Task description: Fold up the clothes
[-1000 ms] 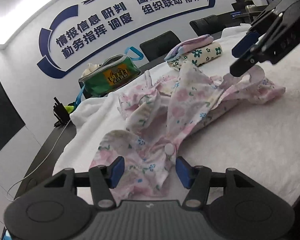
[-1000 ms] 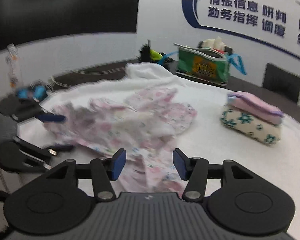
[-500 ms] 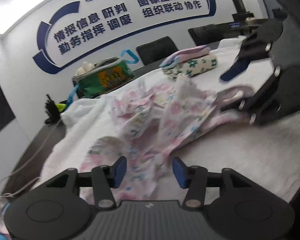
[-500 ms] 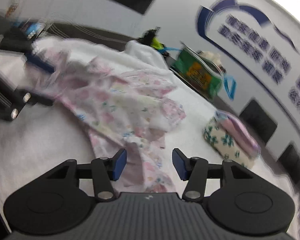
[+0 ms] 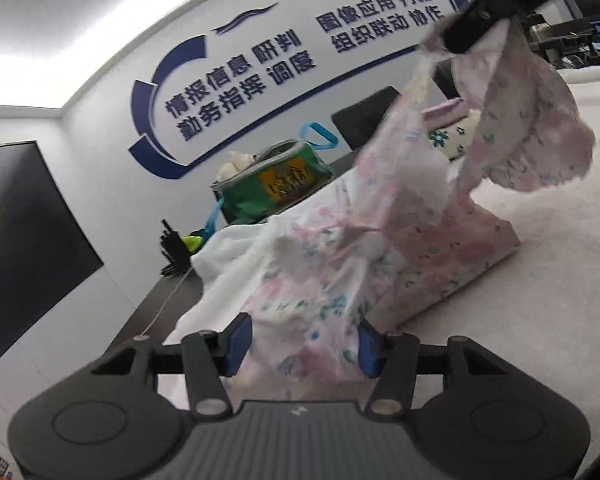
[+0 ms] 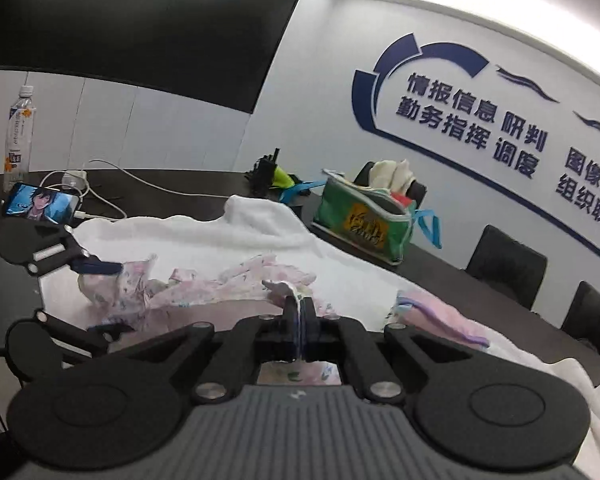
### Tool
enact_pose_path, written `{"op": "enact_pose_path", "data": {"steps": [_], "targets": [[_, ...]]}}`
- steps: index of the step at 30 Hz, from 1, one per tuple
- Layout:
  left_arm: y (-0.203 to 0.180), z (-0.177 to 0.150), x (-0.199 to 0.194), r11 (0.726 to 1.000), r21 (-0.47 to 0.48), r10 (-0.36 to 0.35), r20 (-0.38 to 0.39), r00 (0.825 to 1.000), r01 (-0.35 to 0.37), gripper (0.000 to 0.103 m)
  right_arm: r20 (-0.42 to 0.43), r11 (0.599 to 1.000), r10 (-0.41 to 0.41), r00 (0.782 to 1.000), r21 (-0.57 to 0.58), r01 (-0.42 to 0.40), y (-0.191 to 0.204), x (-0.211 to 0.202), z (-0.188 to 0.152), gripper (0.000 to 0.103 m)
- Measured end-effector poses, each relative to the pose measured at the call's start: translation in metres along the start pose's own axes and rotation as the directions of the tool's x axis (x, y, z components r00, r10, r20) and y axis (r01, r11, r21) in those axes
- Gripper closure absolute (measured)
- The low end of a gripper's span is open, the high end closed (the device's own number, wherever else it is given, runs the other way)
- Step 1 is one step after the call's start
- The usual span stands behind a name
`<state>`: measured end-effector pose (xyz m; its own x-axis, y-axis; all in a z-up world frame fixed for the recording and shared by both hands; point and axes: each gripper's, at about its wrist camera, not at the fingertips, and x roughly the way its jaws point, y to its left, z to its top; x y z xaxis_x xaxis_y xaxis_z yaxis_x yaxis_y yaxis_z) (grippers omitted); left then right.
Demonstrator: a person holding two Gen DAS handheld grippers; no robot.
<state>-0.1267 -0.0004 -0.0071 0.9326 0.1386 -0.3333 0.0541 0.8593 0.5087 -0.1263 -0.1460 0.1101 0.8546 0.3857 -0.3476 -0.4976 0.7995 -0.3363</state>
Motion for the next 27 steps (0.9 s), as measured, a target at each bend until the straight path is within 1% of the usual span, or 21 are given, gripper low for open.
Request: {"op": "enact_pose_path", "data": {"steps": [2,8,10,12,14,15,16,17,18,19,22,23,25,26,27], "targets": [[0.006,-0.001,-0.006,1.000,-0.020,0.008,0.004,1.000,-0.008,0.050,-0.006,1.000,-0.011,1.000,-0.002,0.011,-0.001,-0.001,-0.004,0.102],[0.022,0.000,-0.017,0.994,-0.099,-0.045,0.011,0.999,0.046,0.050,-0.004,0.999,-0.031,1.000,-0.013,0.031,-0.001,-0.005,-0.007,0.102],[0.025,0.002,-0.016,0.990,-0.129,-0.061,0.009,0.998,0.062,0.050,0.000,0.999,-0.028,1.000,-0.015,0.028,0.000,-0.005,-0.006,0.102],[0.027,0.005,-0.015,0.982,-0.172,-0.081,0.022,0.996,0.083,0.050,0.006,1.000,-0.023,1.000,-0.015,0.024,0.001,-0.005,-0.005,0.102],[0.025,0.009,-0.015,0.979,-0.186,-0.085,0.033,0.996,0.090,0.050,0.011,1.000,-0.013,1.000,-0.006,0.013,0.000,-0.004,-0.003,0.102],[0.022,0.010,-0.014,0.980,-0.179,-0.075,0.040,0.996,0.081,0.050,0.014,1.000,-0.006,1.000,-0.002,0.006,-0.001,-0.003,-0.003,0.102],[0.018,0.011,-0.014,0.984,-0.165,-0.062,0.041,0.997,0.068,0.053,0.018,1.000,0.001,1.000,-0.001,-0.001,0.000,-0.003,-0.002,0.102],[0.016,0.012,-0.012,0.987,-0.153,-0.052,0.035,0.998,0.057,0.068,0.021,1.000,0.008,1.000,-0.001,-0.008,0.000,-0.003,-0.001,0.102],[0.017,0.010,-0.010,0.986,-0.156,-0.058,0.018,0.998,0.060,0.082,0.022,1.000,0.007,1.000,-0.007,-0.007,0.001,-0.004,0.000,0.102],[0.018,0.008,-0.008,0.985,-0.161,-0.065,0.000,0.998,0.064,0.103,0.019,1.000,-0.001,1.000,-0.018,0.002,0.003,-0.004,0.000,0.102],[0.033,-0.002,-0.010,0.971,-0.224,-0.089,-0.012,0.996,0.084,0.103,-0.030,0.999,-0.034,0.999,-0.040,0.033,0.003,-0.001,-0.011,0.102],[0.037,-0.004,-0.013,0.968,-0.238,-0.089,-0.011,0.996,0.084,0.103,-0.058,0.999,-0.036,0.998,-0.040,0.034,0.004,0.002,-0.017,0.102],[0.048,-0.007,-0.019,0.955,-0.276,-0.111,-0.002,0.994,0.106,0.103,-0.130,0.999,-0.022,0.991,-0.027,0.019,0.007,0.010,-0.032,0.102],[0.053,-0.007,-0.021,0.944,-0.299,-0.142,0.004,0.990,0.137,0.103,-0.167,1.000,-0.017,0.986,-0.028,0.012,0.010,0.014,-0.040,0.102],[0.061,-0.007,-0.022,0.926,-0.330,-0.189,0.014,0.982,0.183,0.103,-0.200,0.999,-0.014,0.980,-0.038,0.007,0.015,0.018,-0.048,0.102]]}}
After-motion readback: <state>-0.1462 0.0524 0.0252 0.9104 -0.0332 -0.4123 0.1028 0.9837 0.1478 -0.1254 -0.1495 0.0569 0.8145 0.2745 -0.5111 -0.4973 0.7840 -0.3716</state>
